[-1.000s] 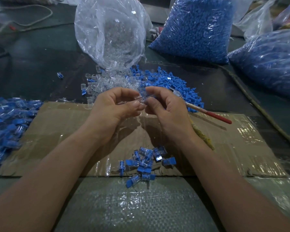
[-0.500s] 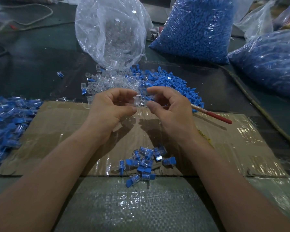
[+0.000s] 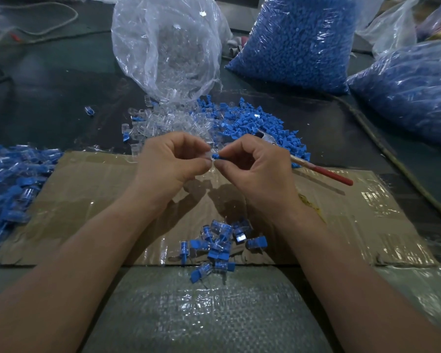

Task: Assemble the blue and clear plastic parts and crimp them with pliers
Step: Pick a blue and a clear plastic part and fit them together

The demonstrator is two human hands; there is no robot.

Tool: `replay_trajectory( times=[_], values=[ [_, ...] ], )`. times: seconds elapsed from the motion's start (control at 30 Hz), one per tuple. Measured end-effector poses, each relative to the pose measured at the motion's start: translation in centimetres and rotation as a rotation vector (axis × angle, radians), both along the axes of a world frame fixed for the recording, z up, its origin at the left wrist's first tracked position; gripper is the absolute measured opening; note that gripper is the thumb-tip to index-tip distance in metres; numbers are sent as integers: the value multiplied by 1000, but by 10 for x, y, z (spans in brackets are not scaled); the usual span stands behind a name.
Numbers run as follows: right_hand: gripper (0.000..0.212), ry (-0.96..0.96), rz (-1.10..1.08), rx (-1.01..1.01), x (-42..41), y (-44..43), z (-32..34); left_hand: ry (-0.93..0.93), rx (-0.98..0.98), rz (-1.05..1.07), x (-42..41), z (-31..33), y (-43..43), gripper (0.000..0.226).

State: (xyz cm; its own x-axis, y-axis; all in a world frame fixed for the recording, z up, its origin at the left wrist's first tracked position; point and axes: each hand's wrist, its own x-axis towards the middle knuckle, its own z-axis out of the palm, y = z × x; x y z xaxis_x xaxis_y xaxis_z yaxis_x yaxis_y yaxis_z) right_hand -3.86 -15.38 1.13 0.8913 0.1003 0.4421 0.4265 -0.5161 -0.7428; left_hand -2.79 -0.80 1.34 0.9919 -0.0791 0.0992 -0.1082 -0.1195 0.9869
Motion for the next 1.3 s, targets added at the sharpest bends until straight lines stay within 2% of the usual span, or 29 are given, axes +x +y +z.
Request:
replay_trajectory(
  times=[0.2,0.43,0.53,0.7,1.3],
  values=[
    [15,-13,25,-22,0,-1,0,-6,4,-13,0,0,2,17],
    [19,-53,31,64,0,-2,-1,37,-119,-55,2,0,2,18],
    [26,-86,54,64,0,-2,-2,73,-186,-80,3,0,2,8],
    [33,-115,82,35,2,-3,-3,111,-248,-86,4,-1,3,9],
    [26,-229,70,-60,4,-9,-6,165,-244,-203,4,-2,5,8]
  ],
)
